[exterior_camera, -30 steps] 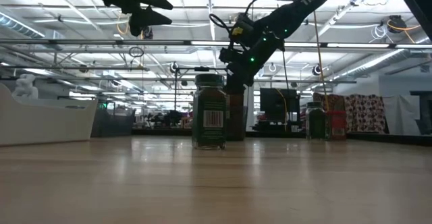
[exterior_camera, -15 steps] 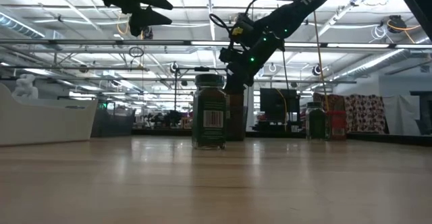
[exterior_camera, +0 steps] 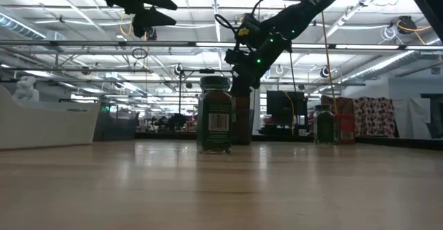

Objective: Sort spices by type
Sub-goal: Put the top brown seasoning bag into the middle black bin, then put the brown seasoning bag into the middle black bin

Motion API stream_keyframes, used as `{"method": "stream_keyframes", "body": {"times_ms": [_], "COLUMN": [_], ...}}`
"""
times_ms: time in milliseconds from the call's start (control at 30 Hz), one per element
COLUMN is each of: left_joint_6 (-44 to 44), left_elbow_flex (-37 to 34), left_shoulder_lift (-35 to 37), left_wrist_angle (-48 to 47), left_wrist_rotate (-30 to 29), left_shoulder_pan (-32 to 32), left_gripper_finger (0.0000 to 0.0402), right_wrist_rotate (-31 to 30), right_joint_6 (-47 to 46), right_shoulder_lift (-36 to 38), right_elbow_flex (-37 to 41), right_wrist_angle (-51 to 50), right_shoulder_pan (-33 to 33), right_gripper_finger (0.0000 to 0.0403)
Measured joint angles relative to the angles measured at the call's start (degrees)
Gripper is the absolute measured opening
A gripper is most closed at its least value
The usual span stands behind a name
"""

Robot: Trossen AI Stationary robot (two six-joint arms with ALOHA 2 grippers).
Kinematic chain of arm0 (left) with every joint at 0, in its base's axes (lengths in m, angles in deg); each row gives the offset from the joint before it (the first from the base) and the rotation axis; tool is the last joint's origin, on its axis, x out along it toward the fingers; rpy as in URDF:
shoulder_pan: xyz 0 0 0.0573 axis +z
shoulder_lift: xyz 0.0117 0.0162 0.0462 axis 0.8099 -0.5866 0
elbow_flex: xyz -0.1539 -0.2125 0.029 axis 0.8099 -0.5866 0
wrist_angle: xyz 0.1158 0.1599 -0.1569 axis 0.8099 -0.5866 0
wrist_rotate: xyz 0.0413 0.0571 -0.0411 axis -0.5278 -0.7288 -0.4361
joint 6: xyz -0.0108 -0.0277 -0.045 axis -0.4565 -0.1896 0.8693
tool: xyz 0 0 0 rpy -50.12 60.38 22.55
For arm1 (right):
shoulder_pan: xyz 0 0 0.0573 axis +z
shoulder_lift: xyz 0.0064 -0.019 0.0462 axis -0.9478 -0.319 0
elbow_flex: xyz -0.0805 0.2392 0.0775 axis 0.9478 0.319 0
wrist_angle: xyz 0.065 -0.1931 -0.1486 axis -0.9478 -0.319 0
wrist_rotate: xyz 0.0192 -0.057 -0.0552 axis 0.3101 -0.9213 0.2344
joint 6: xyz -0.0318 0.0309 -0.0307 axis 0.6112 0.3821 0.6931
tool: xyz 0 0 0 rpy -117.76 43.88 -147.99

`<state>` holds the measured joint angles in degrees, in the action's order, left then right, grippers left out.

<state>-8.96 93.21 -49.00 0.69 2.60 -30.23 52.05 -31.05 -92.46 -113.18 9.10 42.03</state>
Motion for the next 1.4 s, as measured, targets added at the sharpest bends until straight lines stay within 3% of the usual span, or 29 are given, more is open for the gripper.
{"method": "stream_keyframes", "body": {"times_ms": [300,767,1000,1133,1300,1400], "left_joint_6": [0.0,-0.3,0.2,5.1,10.7,13.4], "left_elbow_flex": [0.0,0.0,0.0,0.0,0.0,0.0], "left_shoulder_lift": [0.0,0.0,0.0,0.3,0.3,0.4], "left_wrist_angle": [0.0,0.0,-1.6,-5.3,-10.2,-12.0], "left_wrist_rotate": [0.0,0.0,0.0,1.8,11.2,13.8], "left_shoulder_pan": [0.0,0.0,0.0,0.0,-2.1,-5.4], "left_gripper_finger": [0.0203,0.0203,0.0203,0.0203,0.0203,0.0203], "right_wrist_rotate": [0.0,0.0,0.1,0.8,11.5,18.5], "right_joint_6": [0.0,0.0,-0.9,-3.3,-7.3,-9.4], "right_shoulder_lift": [1.0,7.6,14.9,19.3,23.4,24.2], "right_elbow_flex": [0.0,0.0,0.0,0.0,0.0,0.0], "right_wrist_angle": [0.6,-0.7,-1.7,-1.7,-1.6,-1.6], "right_shoulder_pan": [0.0,0.0,0.1,0.7,1.6,2.6], "right_gripper_finger": [0.0095,0.0193,0.0194,0.0193,0.0192,0.0192]}}
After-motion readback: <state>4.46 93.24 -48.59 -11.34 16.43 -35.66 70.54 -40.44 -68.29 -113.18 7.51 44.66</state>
